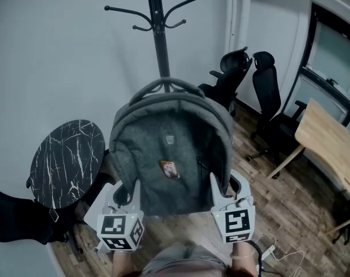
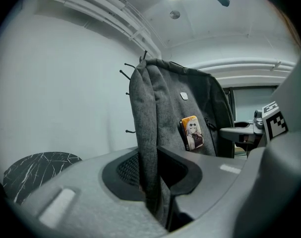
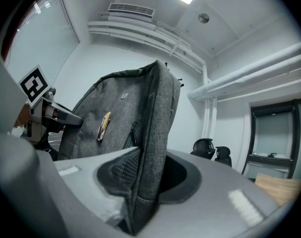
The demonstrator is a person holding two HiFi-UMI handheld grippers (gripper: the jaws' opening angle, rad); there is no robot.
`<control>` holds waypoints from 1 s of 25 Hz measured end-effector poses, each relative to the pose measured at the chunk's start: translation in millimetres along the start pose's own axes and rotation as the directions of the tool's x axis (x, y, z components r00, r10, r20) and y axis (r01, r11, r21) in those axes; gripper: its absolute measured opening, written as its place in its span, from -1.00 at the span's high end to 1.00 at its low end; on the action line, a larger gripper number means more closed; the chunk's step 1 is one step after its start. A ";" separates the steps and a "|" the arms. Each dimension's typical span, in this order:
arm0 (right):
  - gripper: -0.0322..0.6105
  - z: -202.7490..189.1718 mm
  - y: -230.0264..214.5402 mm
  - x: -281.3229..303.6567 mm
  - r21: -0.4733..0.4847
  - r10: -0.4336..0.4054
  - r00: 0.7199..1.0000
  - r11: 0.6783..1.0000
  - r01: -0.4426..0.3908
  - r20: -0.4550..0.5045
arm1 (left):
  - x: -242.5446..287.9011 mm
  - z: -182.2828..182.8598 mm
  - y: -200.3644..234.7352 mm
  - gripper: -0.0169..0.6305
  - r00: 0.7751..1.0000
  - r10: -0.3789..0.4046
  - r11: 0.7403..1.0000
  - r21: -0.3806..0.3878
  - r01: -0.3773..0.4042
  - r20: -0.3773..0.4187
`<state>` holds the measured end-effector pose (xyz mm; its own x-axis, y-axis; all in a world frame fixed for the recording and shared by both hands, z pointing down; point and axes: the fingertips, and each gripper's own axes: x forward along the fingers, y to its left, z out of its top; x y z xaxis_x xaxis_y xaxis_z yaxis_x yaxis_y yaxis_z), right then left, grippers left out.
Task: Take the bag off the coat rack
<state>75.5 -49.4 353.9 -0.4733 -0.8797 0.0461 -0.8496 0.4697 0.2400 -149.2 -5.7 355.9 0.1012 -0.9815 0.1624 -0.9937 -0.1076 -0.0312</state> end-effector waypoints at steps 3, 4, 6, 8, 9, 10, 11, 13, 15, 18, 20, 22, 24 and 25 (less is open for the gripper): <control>0.58 1.4 5.0 6.8 -0.012 0.013 1.000 1.000 -0.013 0.003 | 1.6 -0.9 7.1 0.72 1.000 0.009 1.000 -0.009 -0.009 0.002; 0.58 2.1 6.0 8.6 -0.015 0.016 1.000 1.000 -0.016 0.007 | 2.0 -1.4 8.5 0.72 1.000 0.009 1.000 -0.012 -0.009 0.003; 0.58 2.5 7.7 11.4 -0.018 0.020 1.000 1.000 -0.020 0.007 | 2.6 -2.5 10.8 0.72 1.000 0.005 1.000 -0.015 -0.005 0.003; 0.58 0.8 10.4 14.3 -0.021 0.021 1.000 1.000 -0.021 -0.003 | 4.0 -4.5 14.1 0.72 1.000 -0.002 1.000 -0.015 0.002 0.001; 0.58 -0.4 11.9 16.2 -0.021 0.021 1.000 1.000 -0.021 -0.008 | 5.2 -5.7 16.0 0.72 1.000 -0.004 1.000 -0.015 0.004 -0.001; 0.58 -1.3 13.2 18.3 -0.019 0.020 1.000 1.000 -0.020 -0.010 | 6.6 -7.0 17.7 0.72 1.000 -0.006 1.000 -0.016 0.006 -0.004; 0.58 -2.3 14.4 20.5 -0.014 0.019 1.000 1.000 -0.019 -0.011 | 8.0 -8.2 19.2 0.72 1.000 -0.008 1.000 -0.017 0.007 -0.008; 0.58 -4.7 17.0 24.6 -0.006 0.018 1.000 1.000 -0.018 -0.017 | 10.9 -10.9 22.5 0.72 1.000 -0.013 1.000 -0.020 0.012 -0.016; 0.58 -7.6 20.5 28.5 -0.005 0.018 0.999 1.000 -0.019 -0.029 | 13.7 -13.7 27.1 0.72 1.000 -0.021 1.000 -0.023 0.020 -0.023; 0.58 -11.2 22.8 34.2 -0.004 0.012 0.999 1.000 -0.013 -0.052 | 19.1 -16.3 32.2 0.72 0.999 -0.035 0.999 -0.028 0.035 -0.027; 0.58 -12.6 22.4 37.8 -0.007 0.005 0.998 1.000 -0.005 -0.062 | 23.3 -17.5 33.9 0.72 0.999 -0.044 0.999 -0.033 0.044 -0.028; 0.58 -12.9 22.7 41.1 -0.011 -0.006 0.998 1.000 0.005 -0.063 | 27.4 -18.9 35.9 0.72 0.998 -0.055 0.998 -0.038 0.054 -0.031; 0.58 -13.1 23.2 44.3 -0.013 -0.019 0.998 1.000 0.018 -0.063 | 31.6 -19.6 38.3 0.72 0.997 -0.069 0.997 -0.038 0.067 -0.032; 0.58 -13.6 23.7 46.1 -0.014 -0.024 0.998 1.000 0.023 -0.065 | 33.9 -19.9 39.8 0.72 0.997 -0.076 0.996 -0.038 0.075 -0.032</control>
<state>36.7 -79.8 374.9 -0.4364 -0.8938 0.1030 -0.8570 0.4478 0.2549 -186.3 -40.1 379.8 0.1747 -0.9650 0.1957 -0.9845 -0.1744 0.0185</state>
